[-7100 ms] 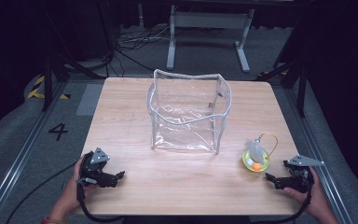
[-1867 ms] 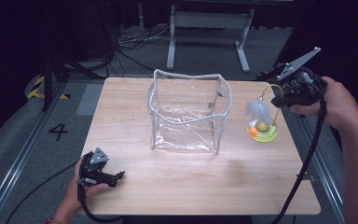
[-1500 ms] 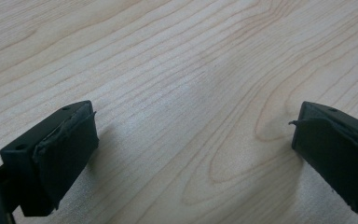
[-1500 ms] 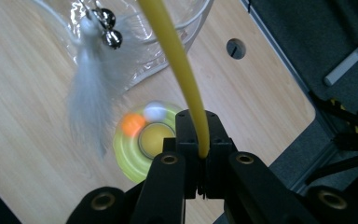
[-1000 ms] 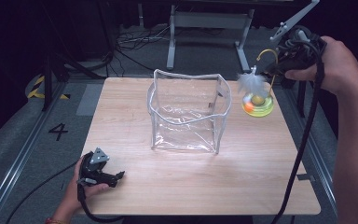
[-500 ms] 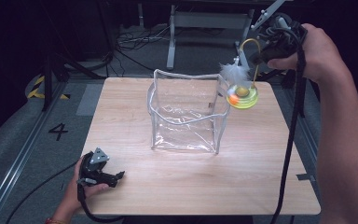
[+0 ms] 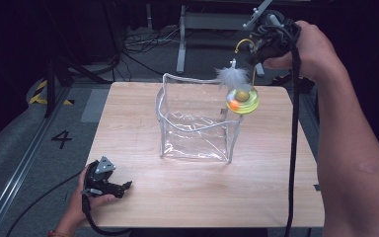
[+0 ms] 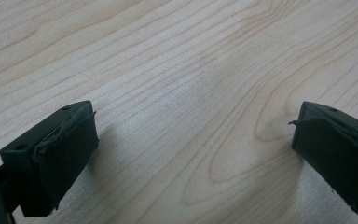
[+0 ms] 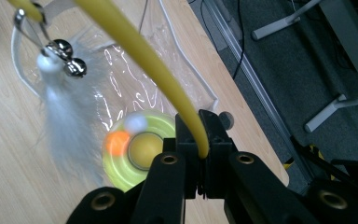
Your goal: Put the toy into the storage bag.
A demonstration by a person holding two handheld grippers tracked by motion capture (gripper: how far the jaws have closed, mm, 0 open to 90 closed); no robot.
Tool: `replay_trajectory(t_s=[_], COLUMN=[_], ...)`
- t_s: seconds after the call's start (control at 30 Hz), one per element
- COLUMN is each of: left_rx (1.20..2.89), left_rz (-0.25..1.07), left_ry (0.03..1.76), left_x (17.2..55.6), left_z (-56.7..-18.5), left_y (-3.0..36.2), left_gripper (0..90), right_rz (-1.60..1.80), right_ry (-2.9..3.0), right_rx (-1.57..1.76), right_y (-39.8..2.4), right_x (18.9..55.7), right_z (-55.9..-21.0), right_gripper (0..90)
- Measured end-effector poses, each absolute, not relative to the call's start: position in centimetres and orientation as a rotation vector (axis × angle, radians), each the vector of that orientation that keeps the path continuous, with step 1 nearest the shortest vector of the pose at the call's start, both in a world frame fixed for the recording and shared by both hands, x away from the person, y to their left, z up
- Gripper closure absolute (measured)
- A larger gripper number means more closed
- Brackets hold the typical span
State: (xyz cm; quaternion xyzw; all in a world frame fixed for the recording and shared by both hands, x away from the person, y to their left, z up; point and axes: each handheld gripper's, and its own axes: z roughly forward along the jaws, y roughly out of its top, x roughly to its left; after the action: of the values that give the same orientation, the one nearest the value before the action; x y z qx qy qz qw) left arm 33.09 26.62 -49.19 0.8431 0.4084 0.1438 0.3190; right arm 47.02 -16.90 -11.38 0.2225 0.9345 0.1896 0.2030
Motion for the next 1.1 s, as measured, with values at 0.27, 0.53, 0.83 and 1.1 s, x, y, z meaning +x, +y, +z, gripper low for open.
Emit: replay_trajectory(t_s=[0.27, 0.53, 0.83, 1.1], left_rx=[2.218, 2.218, 2.218, 2.218], left_rz=[0.371, 0.371, 0.37, 0.371], left_ry=[1.076, 1.075, 1.075, 1.075], left_x=[33.1, 33.1, 33.1, 33.1], left_z=[-49.2, -49.2, -49.2, -49.2], left_y=[26.6, 26.6, 26.6, 26.6], left_gripper=[0.5, 0.5, 0.5, 0.5], right_rz=[0.543, 0.55, 0.57, 0.551], right_ry=[2.635, 2.656, 2.668, 2.667], right_rx=[0.599, 0.586, 0.577, 0.585], right_y=[-14.7, -12.7, -11.5, -11.4], right_x=[48.2, 49.4, 50.4, 51.0], right_z=[-12.4, -13.8, -15.2, -16.5], right_gripper=[87.8, 87.8, 87.8, 87.8])
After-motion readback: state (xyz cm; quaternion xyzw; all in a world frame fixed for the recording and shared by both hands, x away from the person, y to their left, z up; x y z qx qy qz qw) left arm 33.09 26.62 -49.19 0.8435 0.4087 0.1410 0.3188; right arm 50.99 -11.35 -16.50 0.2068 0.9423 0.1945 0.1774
